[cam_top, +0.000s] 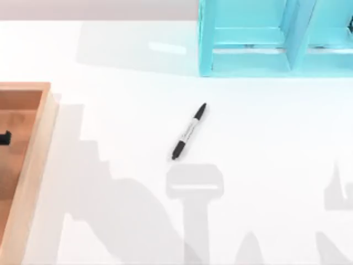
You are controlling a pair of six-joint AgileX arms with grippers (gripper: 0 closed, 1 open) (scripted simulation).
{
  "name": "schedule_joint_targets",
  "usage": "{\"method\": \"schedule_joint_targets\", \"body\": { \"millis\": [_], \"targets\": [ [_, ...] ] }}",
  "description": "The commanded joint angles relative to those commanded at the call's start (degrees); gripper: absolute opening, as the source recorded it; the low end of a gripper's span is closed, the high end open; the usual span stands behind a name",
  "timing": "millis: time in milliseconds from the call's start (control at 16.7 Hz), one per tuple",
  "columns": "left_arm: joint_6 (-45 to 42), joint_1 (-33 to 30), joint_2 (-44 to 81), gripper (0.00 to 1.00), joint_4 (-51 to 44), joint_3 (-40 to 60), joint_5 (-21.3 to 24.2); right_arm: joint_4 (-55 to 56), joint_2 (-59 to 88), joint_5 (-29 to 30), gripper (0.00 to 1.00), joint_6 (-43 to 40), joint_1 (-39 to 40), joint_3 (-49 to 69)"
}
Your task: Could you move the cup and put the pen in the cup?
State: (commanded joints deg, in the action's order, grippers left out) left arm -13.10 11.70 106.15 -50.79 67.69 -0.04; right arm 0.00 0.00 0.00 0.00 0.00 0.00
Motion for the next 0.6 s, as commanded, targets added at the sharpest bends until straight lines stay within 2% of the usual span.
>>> {"method": "schedule_joint_targets", "body": {
  "millis": [300, 600],
  "targets": [
    [7.8, -3.2, -0.8, 0.00, -5.8, 9.4, -0.6, 0.0, 0.0, 0.0, 1.00, 0.0, 0.0, 0.0],
    [18.3, -14.0, -2.4, 0.00, -19.4, 20.4, -0.5, 0.0, 0.0, 0.0, 1.00, 0.0, 0.0, 0.0]
  ]
}}
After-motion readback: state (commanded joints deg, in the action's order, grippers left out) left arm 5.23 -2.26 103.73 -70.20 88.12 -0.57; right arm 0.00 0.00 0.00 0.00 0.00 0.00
